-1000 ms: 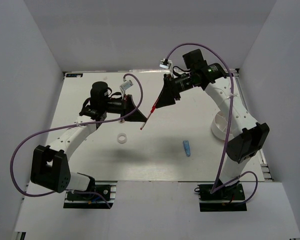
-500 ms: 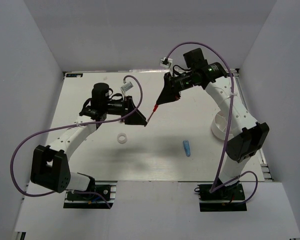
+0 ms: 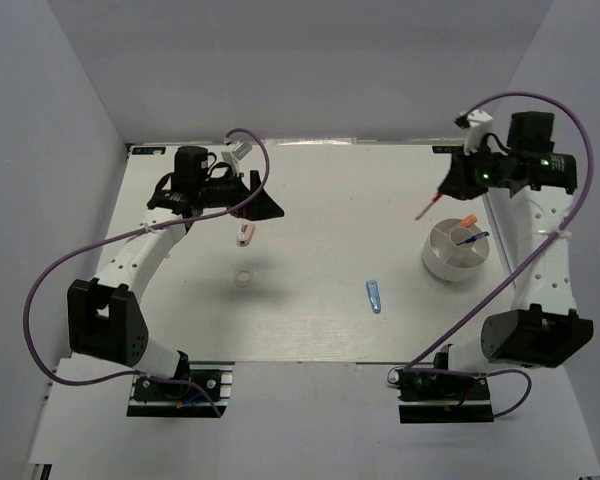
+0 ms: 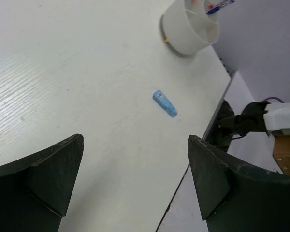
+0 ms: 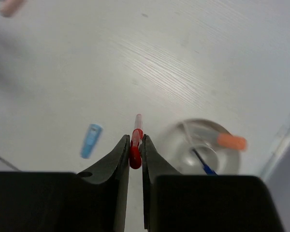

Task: Sort the stationery into containers
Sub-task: Place the stationery into the container, then grab a piece of stationery with the left arm, then pass the stationery from the left arm to the right, then place the stationery into the container

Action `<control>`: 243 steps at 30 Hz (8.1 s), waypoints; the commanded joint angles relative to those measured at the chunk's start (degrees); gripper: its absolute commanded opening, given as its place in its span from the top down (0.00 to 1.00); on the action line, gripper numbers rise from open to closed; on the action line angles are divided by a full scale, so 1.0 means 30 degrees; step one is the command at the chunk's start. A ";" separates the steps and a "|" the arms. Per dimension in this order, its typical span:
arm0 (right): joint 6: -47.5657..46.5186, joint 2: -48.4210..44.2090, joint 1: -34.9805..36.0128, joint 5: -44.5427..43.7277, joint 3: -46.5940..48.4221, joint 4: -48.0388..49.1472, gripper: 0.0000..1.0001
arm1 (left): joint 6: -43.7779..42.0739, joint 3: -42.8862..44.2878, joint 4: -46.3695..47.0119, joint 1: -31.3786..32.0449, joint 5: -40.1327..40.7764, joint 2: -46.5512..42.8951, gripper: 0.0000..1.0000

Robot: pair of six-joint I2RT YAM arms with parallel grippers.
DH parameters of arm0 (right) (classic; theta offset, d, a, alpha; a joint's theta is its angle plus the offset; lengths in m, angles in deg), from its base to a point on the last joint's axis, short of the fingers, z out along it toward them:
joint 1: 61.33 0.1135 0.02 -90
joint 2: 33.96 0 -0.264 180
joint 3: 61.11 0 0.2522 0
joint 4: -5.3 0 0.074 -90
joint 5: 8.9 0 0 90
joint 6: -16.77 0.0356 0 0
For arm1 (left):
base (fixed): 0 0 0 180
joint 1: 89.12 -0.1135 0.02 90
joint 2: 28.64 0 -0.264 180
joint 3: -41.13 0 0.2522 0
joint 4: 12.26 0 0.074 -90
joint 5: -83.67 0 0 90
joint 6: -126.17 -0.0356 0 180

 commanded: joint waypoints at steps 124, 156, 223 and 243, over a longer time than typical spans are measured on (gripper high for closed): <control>0.6829 0.0223 -0.3361 1.1344 -0.2425 0.0806 0.65 | -1.0057 -0.0319 0.2285 1.2201 0.9465 0.0630 1.00; 0.9467 0.2859 0.3847 0.8649 -0.4453 0.2596 0.38 | -0.7356 0.3137 0.3403 1.1440 0.9202 0.2532 1.00; -0.0172 0.1046 -0.5056 -0.8692 0.6249 -0.4317 1.00 | -0.1320 0.5364 -0.1401 0.3707 0.5570 0.2620 0.02; 0.1352 -0.2825 -0.6611 -0.8079 -0.5034 0.2215 1.00 | -0.1085 0.6009 -0.1636 0.3119 0.3432 0.3001 0.02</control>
